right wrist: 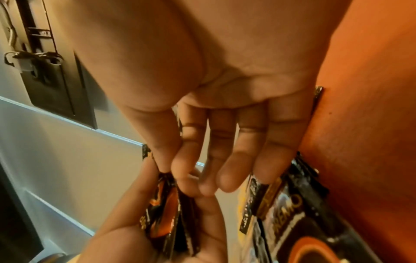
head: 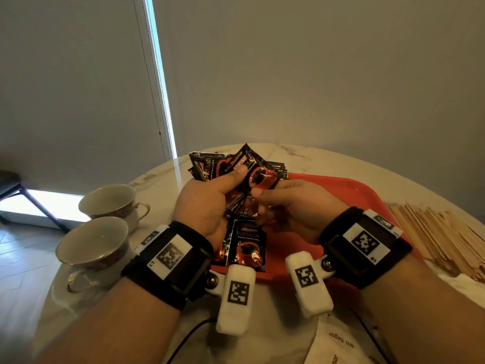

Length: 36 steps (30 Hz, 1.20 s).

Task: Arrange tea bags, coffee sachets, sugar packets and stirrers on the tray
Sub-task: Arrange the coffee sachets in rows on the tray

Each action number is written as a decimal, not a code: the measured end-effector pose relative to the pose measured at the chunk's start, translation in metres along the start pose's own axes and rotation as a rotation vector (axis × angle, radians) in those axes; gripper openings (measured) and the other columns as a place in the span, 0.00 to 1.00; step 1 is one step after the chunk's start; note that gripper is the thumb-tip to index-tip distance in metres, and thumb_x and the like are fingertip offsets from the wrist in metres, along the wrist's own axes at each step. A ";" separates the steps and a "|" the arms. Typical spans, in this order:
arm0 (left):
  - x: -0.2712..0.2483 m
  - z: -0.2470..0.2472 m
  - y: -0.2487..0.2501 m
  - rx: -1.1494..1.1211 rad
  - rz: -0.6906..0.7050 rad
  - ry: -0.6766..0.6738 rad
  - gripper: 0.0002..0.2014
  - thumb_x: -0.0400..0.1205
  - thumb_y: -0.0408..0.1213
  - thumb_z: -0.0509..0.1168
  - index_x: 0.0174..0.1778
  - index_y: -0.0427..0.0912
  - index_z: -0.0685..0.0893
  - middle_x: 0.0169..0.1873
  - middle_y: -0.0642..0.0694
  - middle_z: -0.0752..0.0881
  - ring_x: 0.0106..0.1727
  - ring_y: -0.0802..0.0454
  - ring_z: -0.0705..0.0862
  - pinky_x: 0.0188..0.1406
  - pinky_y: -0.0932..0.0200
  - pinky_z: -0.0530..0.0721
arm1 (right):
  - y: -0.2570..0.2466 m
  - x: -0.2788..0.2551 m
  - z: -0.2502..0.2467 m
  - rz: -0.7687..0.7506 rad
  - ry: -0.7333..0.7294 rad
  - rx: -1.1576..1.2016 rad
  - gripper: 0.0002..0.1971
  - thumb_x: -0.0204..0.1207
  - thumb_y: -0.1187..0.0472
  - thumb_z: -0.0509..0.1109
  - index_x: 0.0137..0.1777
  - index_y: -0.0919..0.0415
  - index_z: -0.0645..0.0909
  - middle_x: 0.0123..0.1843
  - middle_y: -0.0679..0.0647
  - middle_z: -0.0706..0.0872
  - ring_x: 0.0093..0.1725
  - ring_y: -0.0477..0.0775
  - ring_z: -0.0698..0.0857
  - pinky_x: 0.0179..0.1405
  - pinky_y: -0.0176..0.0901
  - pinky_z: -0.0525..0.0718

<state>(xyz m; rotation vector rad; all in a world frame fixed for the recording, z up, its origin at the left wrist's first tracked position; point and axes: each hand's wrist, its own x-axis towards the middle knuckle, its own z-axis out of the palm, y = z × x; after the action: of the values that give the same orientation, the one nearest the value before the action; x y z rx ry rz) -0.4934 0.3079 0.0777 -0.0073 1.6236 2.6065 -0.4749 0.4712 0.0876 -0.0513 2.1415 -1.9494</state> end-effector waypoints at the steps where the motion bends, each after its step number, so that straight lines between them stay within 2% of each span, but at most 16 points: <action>1: 0.000 0.000 0.000 -0.011 -0.012 0.002 0.11 0.81 0.35 0.76 0.55 0.31 0.90 0.44 0.35 0.95 0.36 0.41 0.93 0.29 0.54 0.89 | -0.001 0.000 0.001 -0.003 0.003 -0.023 0.14 0.81 0.56 0.74 0.34 0.59 0.86 0.49 0.57 0.94 0.39 0.53 0.87 0.48 0.51 0.84; 3: 0.001 0.000 0.000 -0.016 -0.030 0.017 0.08 0.81 0.35 0.76 0.51 0.33 0.91 0.41 0.37 0.95 0.34 0.43 0.93 0.26 0.57 0.88 | -0.002 0.000 0.001 -0.027 0.018 -0.037 0.07 0.79 0.56 0.76 0.44 0.60 0.88 0.51 0.58 0.94 0.38 0.50 0.86 0.48 0.49 0.84; 5: 0.003 -0.003 0.000 0.032 -0.027 0.031 0.06 0.81 0.34 0.77 0.50 0.35 0.91 0.41 0.39 0.95 0.36 0.44 0.93 0.27 0.56 0.88 | -0.003 0.001 -0.002 -0.091 0.067 0.005 0.09 0.75 0.60 0.79 0.54 0.60 0.88 0.48 0.57 0.93 0.37 0.49 0.85 0.43 0.45 0.84; 8: 0.002 -0.003 0.000 0.072 -0.036 0.001 0.07 0.80 0.33 0.77 0.51 0.35 0.91 0.44 0.38 0.95 0.42 0.43 0.94 0.36 0.52 0.88 | -0.004 0.002 -0.007 -0.172 0.130 0.023 0.08 0.73 0.68 0.80 0.49 0.63 0.86 0.44 0.60 0.90 0.36 0.51 0.87 0.32 0.38 0.86; 10: 0.001 -0.002 0.000 0.030 -0.070 -0.009 0.07 0.79 0.35 0.76 0.51 0.37 0.92 0.44 0.38 0.95 0.42 0.43 0.94 0.37 0.51 0.89 | -0.006 0.002 -0.009 -0.166 0.133 0.004 0.07 0.73 0.71 0.79 0.44 0.62 0.84 0.41 0.60 0.90 0.32 0.51 0.87 0.29 0.38 0.85; 13: 0.001 0.000 0.003 -0.012 -0.107 -0.006 0.07 0.80 0.39 0.76 0.50 0.40 0.92 0.44 0.40 0.95 0.41 0.42 0.95 0.36 0.50 0.90 | -0.008 0.002 -0.013 -0.138 0.108 -0.076 0.08 0.73 0.71 0.79 0.42 0.59 0.85 0.41 0.62 0.91 0.35 0.52 0.88 0.38 0.45 0.84; 16: 0.001 0.001 0.001 0.057 -0.111 -0.004 0.11 0.80 0.37 0.77 0.56 0.36 0.91 0.45 0.38 0.95 0.45 0.38 0.95 0.51 0.40 0.91 | -0.009 0.001 -0.012 -0.137 0.129 -0.159 0.10 0.71 0.75 0.78 0.49 0.63 0.87 0.48 0.70 0.91 0.44 0.61 0.88 0.48 0.57 0.84; 17: 0.001 0.000 0.000 0.081 -0.106 0.003 0.12 0.80 0.37 0.77 0.57 0.36 0.91 0.46 0.37 0.95 0.47 0.37 0.95 0.55 0.38 0.91 | -0.009 0.001 -0.011 -0.128 0.148 -0.172 0.11 0.71 0.76 0.76 0.50 0.64 0.87 0.48 0.71 0.90 0.44 0.62 0.88 0.47 0.56 0.84; 19: 0.001 0.001 -0.001 0.098 -0.098 0.030 0.14 0.79 0.38 0.79 0.57 0.36 0.90 0.48 0.37 0.95 0.50 0.35 0.95 0.57 0.36 0.90 | -0.009 0.000 -0.010 -0.098 0.196 -0.170 0.07 0.74 0.75 0.73 0.44 0.63 0.87 0.37 0.66 0.87 0.35 0.57 0.83 0.36 0.49 0.81; 21: 0.001 0.002 -0.001 0.082 -0.092 0.049 0.11 0.80 0.38 0.78 0.54 0.38 0.91 0.44 0.40 0.95 0.49 0.36 0.95 0.52 0.39 0.93 | -0.009 0.000 -0.011 -0.048 0.258 -0.133 0.07 0.77 0.72 0.70 0.40 0.62 0.86 0.28 0.55 0.80 0.26 0.49 0.77 0.29 0.43 0.75; 24: -0.001 0.000 0.002 0.057 -0.077 0.044 0.06 0.84 0.38 0.71 0.47 0.39 0.89 0.36 0.42 0.92 0.39 0.44 0.93 0.37 0.49 0.90 | -0.009 -0.001 -0.015 -0.030 0.343 -0.079 0.05 0.77 0.72 0.70 0.41 0.65 0.86 0.25 0.52 0.78 0.23 0.47 0.76 0.26 0.42 0.77; 27: 0.000 -0.004 0.006 0.024 -0.095 0.033 0.11 0.85 0.38 0.65 0.56 0.36 0.87 0.39 0.38 0.91 0.39 0.44 0.91 0.33 0.52 0.89 | -0.004 -0.002 -0.027 0.027 0.447 0.016 0.06 0.77 0.73 0.70 0.40 0.65 0.83 0.21 0.51 0.79 0.20 0.46 0.77 0.26 0.41 0.79; 29: 0.001 -0.005 0.008 0.014 -0.110 0.038 0.13 0.86 0.38 0.64 0.61 0.35 0.86 0.41 0.38 0.93 0.39 0.44 0.92 0.30 0.53 0.90 | 0.006 -0.002 -0.036 0.118 0.502 0.055 0.05 0.77 0.72 0.70 0.41 0.65 0.81 0.19 0.51 0.78 0.22 0.48 0.79 0.29 0.42 0.81; 32: 0.000 -0.004 0.009 0.030 -0.117 0.038 0.11 0.88 0.36 0.65 0.61 0.35 0.86 0.45 0.38 0.95 0.39 0.45 0.94 0.28 0.54 0.90 | 0.022 -0.002 -0.043 0.255 0.526 0.071 0.01 0.78 0.73 0.71 0.46 0.69 0.83 0.25 0.56 0.84 0.30 0.54 0.84 0.37 0.46 0.84; 36: -0.002 -0.004 0.010 0.060 -0.095 0.022 0.08 0.88 0.34 0.67 0.59 0.34 0.86 0.44 0.38 0.95 0.41 0.43 0.96 0.27 0.55 0.91 | 0.025 -0.003 -0.044 0.319 0.494 0.001 0.05 0.76 0.75 0.74 0.50 0.70 0.85 0.36 0.61 0.87 0.33 0.54 0.86 0.39 0.45 0.86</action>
<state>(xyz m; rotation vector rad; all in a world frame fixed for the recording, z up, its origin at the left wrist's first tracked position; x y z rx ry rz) -0.4920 0.2996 0.0844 -0.1067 1.6648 2.4956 -0.4774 0.5172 0.0669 0.7983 2.2459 -1.9098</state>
